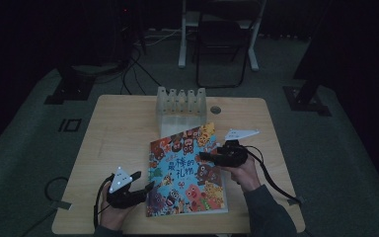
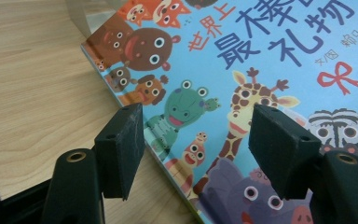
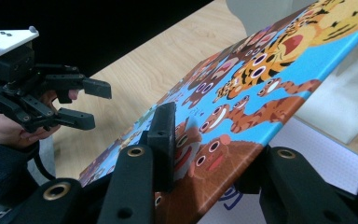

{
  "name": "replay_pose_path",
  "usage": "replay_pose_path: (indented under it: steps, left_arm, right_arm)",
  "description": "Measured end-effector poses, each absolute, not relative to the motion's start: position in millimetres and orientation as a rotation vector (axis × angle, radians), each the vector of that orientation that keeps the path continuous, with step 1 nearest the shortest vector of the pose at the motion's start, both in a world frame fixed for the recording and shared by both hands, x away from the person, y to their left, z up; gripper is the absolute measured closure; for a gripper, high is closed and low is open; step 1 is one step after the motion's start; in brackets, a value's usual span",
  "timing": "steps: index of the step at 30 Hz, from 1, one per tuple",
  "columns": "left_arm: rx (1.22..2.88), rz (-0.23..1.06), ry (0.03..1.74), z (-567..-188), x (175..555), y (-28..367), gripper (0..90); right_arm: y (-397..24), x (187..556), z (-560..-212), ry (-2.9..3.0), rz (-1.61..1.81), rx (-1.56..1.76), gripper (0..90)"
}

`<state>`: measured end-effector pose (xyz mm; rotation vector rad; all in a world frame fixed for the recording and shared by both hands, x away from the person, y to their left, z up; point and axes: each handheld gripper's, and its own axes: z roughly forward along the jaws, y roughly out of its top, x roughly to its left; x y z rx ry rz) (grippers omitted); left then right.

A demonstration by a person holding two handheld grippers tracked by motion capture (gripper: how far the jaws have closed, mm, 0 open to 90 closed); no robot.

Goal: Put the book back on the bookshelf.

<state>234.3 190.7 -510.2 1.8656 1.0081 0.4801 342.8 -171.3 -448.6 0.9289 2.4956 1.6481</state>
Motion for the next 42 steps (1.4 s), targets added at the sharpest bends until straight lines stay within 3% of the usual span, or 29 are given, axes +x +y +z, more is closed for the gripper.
replay_pose_path:
  steps: [16,42]
  left_arm:
    - [1.851,0.458,0.984,-505.3,251.5,196.1,39.4]
    - [1.819,0.455,0.967,-492.1,288.5,206.2,31.8]
  right_arm:
    - [-178.3,333.1,-439.2,2.441,1.672,0.820,67.2]
    - [-187.5,323.5,-433.1,2.392,1.707,0.660,67.3]
